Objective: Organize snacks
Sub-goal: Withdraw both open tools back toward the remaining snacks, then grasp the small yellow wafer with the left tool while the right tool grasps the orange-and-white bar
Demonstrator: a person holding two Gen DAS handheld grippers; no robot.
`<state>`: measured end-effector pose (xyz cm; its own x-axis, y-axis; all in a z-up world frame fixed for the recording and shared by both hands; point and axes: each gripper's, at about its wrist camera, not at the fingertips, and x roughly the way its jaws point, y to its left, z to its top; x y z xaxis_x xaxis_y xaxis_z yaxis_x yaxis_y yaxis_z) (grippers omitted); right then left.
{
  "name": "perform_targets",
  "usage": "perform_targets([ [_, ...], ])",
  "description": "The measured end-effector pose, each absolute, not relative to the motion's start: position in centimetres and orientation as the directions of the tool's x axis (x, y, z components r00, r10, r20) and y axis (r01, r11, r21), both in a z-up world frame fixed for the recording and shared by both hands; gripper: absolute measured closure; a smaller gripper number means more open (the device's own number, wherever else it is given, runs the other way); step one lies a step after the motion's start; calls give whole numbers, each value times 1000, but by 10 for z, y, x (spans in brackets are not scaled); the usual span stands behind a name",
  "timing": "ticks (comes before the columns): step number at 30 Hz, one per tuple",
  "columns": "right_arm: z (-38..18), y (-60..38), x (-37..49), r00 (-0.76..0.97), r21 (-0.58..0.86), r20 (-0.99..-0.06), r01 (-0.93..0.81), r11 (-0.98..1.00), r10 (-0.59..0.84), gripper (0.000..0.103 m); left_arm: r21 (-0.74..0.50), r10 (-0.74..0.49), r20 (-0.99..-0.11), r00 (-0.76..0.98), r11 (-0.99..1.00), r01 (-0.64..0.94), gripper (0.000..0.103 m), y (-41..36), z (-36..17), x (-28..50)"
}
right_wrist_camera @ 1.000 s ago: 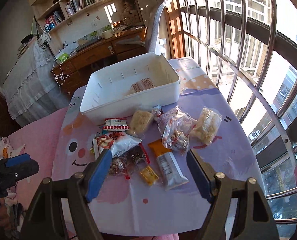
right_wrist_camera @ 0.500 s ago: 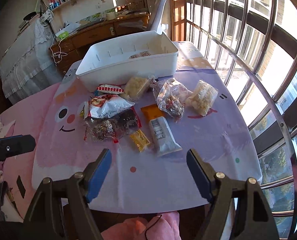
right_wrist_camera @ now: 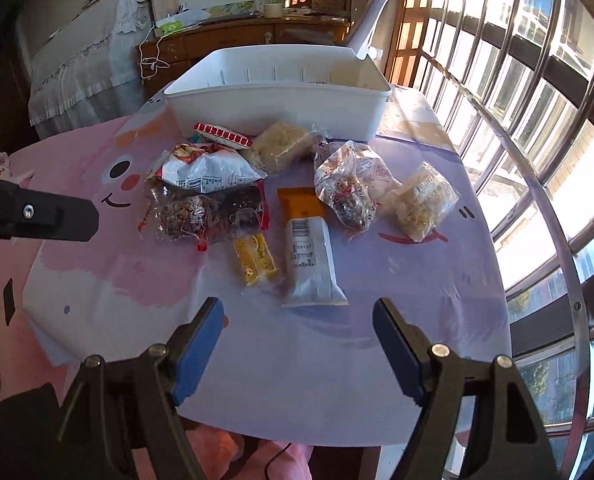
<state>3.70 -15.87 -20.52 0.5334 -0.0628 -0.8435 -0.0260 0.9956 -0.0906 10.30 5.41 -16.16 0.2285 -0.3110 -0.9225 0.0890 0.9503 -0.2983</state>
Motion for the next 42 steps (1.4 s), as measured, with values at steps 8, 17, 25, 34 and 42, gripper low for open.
perform_targets([
  [8,-228,-169,55,516,-105,-856,-213,971,21,26,-293,-285,-933,219,956,-5,27,23,-180,114],
  [17,-251,-184,79,472,-88,-875,-370,925,106,34,-280,-257,-950,178,952,-122,27,0,-215,137],
  [25,-266,-190,96,412,-33,-893,-465,885,183,48,-263,-249,-964,93,941,-214,27,-16,-250,155],
  [34,-273,-201,111,361,15,-903,-516,857,233,61,-244,-254,-967,-3,931,-271,34,-36,-284,176],
  [42,-273,-215,121,324,56,-905,-549,834,274,63,-173,-191,-981,-42,945,-278,53,-50,-291,194],
])
